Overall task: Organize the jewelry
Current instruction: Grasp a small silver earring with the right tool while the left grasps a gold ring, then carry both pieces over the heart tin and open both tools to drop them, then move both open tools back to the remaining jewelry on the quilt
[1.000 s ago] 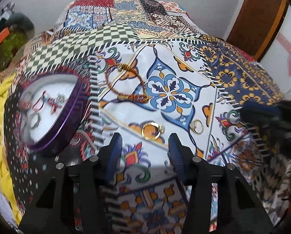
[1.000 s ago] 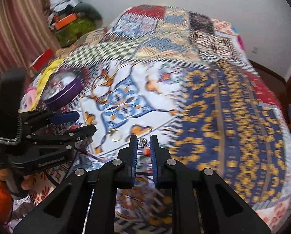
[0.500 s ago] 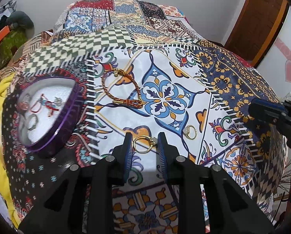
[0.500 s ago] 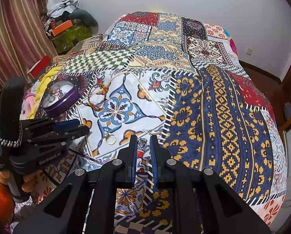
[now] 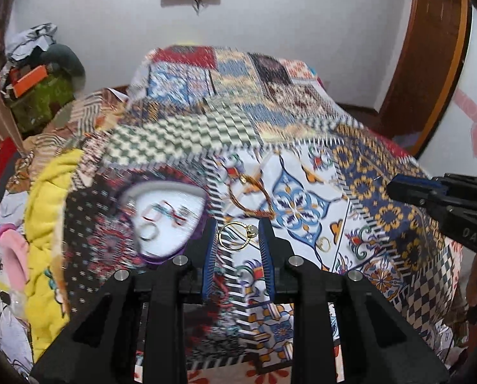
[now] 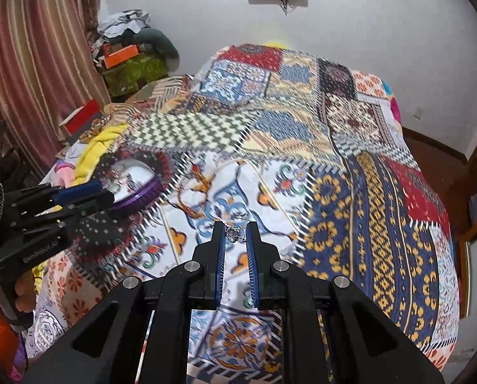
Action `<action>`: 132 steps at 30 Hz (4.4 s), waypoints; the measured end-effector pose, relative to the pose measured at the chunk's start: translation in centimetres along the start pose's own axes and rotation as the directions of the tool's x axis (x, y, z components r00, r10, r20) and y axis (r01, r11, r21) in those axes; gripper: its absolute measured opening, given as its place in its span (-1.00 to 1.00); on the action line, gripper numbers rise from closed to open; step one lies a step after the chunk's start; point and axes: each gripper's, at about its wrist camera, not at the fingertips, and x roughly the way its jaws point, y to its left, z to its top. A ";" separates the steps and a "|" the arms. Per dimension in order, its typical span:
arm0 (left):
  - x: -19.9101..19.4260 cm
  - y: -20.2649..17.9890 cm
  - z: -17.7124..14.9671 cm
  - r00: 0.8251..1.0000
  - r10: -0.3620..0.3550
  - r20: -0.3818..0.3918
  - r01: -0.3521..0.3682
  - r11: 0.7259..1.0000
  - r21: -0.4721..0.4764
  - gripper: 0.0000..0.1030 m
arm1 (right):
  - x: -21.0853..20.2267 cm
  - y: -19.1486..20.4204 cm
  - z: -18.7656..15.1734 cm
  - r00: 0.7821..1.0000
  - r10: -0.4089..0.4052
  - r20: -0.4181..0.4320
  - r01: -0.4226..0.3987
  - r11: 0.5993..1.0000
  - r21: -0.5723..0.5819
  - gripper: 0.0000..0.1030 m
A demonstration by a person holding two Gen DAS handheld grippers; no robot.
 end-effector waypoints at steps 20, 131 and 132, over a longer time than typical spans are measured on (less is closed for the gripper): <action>-4.3 5.4 0.8 0.983 0.132 0.128 -0.121 0.988 -0.095 -0.52 | 0.6 7.0 5.0 0.986 0.141 0.088 -0.130 0.985 -0.116 -0.78; 3.4 -0.5 -4.6 0.988 -0.003 -0.155 -0.005 0.999 -0.047 0.00 | 8.6 0.3 -4.0 0.963 0.069 -0.261 -0.070 0.998 0.004 -0.47; 3.6 -0.5 -4.5 0.987 -0.002 -0.158 -0.006 0.999 -0.048 0.00 | 8.7 0.5 -4.1 0.964 0.057 -0.260 -0.061 0.998 -0.008 -0.58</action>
